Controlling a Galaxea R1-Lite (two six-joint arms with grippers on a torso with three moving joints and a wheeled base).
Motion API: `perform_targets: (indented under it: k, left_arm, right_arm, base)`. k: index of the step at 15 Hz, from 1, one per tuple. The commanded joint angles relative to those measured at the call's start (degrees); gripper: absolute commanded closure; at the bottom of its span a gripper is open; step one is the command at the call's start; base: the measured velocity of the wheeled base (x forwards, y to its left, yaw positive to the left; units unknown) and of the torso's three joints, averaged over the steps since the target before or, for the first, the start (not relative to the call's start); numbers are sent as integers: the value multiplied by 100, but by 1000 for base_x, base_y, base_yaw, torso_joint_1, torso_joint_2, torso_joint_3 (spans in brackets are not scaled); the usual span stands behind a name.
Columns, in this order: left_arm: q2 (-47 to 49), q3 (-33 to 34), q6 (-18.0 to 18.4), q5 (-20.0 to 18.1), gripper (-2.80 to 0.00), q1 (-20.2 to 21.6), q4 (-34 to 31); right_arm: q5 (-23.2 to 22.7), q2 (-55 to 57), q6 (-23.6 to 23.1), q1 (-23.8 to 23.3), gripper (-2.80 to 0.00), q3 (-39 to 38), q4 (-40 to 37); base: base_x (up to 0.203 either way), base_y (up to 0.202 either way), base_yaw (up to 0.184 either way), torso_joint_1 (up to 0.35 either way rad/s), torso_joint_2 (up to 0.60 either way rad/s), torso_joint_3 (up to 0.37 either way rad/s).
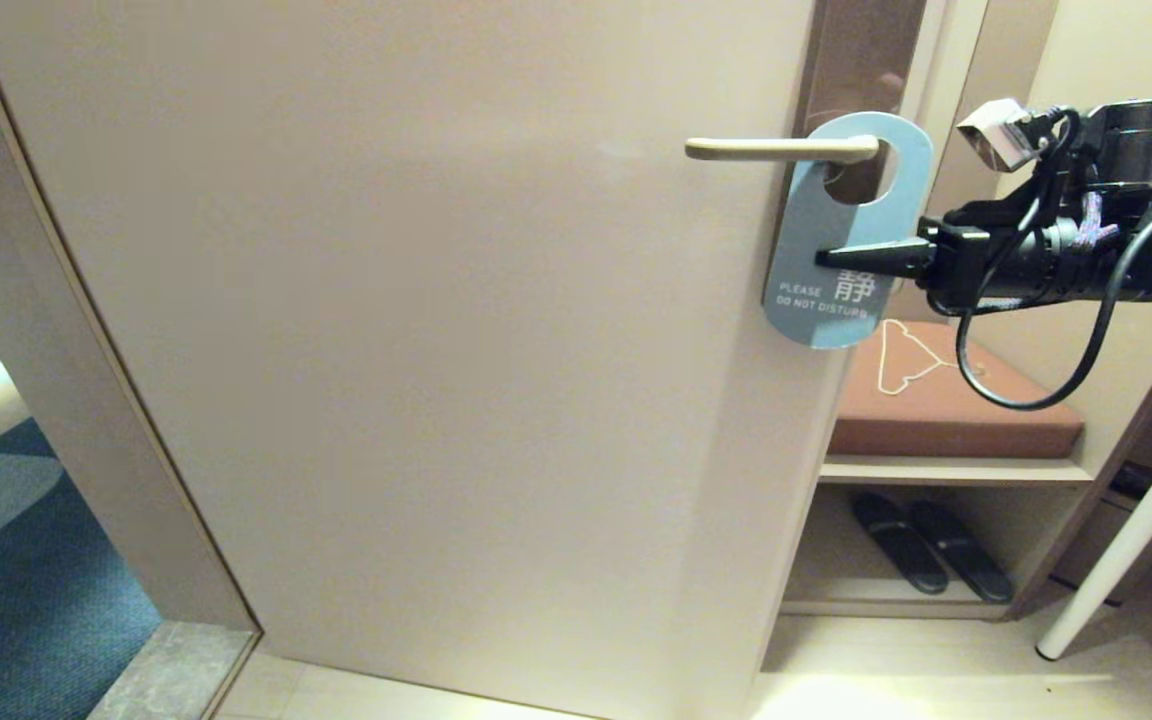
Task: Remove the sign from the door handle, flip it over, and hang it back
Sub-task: Take down the sign
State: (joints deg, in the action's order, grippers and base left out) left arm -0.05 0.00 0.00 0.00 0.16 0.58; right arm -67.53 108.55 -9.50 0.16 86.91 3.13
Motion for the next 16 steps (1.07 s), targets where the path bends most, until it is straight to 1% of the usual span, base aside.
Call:
perform_targets:
  k: [1, 8, 13, 16]
  left_arm:
    - [5, 0, 0, 0, 0, 2, 3]
    - [5, 0, 0, 0, 0, 2, 3]
    - [5, 0, 0, 0, 0, 2, 3]
    - [5, 0, 0, 0, 0, 2, 3]
  right_arm:
    - [-41, -53, -8, 2, 0, -7, 3]
    - [-17, -237, 0, 2, 0, -128, -6]
    - [211, -546, 17, 2, 0, -453, -6]
    - [473, -701, 27, 79, 0, -542, -14]
  base:
    - [0, 0, 0, 0, 0, 0]
    - [0, 0, 0, 0, 0, 0]
    - [0, 0, 0, 0, 0, 0]
    - [0, 0, 0, 0, 0, 0]
